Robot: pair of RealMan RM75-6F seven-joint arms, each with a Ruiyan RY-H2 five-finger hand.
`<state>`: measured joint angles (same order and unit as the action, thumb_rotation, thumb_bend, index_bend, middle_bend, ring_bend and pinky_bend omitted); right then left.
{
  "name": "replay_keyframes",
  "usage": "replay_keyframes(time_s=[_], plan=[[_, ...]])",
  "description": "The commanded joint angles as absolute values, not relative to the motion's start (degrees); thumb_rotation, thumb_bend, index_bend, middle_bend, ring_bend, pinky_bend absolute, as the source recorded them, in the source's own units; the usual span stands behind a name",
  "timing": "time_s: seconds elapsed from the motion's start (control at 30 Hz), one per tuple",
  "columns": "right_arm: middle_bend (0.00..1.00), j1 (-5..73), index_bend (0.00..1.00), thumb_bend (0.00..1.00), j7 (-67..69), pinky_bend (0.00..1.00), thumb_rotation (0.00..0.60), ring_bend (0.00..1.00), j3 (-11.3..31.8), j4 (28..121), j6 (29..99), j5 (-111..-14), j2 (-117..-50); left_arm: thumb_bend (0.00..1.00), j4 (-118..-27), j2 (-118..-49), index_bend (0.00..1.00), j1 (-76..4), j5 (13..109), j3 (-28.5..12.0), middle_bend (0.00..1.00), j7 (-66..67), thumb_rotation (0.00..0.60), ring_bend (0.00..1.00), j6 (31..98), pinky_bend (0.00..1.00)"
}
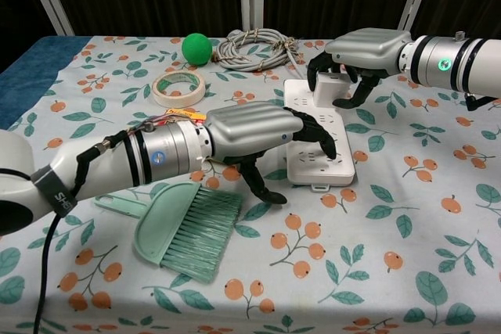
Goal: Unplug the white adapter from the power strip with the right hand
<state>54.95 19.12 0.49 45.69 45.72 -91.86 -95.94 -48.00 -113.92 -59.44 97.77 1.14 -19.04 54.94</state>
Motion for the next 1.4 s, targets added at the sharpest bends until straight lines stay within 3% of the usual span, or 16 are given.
replay_keyframes(time_s=[0.03,0.3,1.4], plan=[[0.68,54.3,0.9,0.43,20.8,0.55,0.6,0.49,0.1,44.9,47.5,-92.3,-96.0,0.19,-47.4,-114.2,0.25,-59.7,97.8,1.3,0.22,-19.6,0.6,0.12,54.9,0.15],[0.76,52.8,1.0,0.47,23.6,0.59,0.6,0.55,-1.3,43.8,50.8,-93.5,-95.9,0.19,-46.2,-114.6,0.25,-60.4,97.5,1.7,0.22,-20.2,0.6,0.12,53.4,0.15],[0.81,49.8,1.0,0.53,27.8,0.61,0.6,0.58,-0.9,42.5,55.2,-92.4,-95.5,0.18,-48.7,-113.0,0.25,-61.3,94.9,0.9,0.22,-22.0,0.6,0.12,50.7,0.15]])
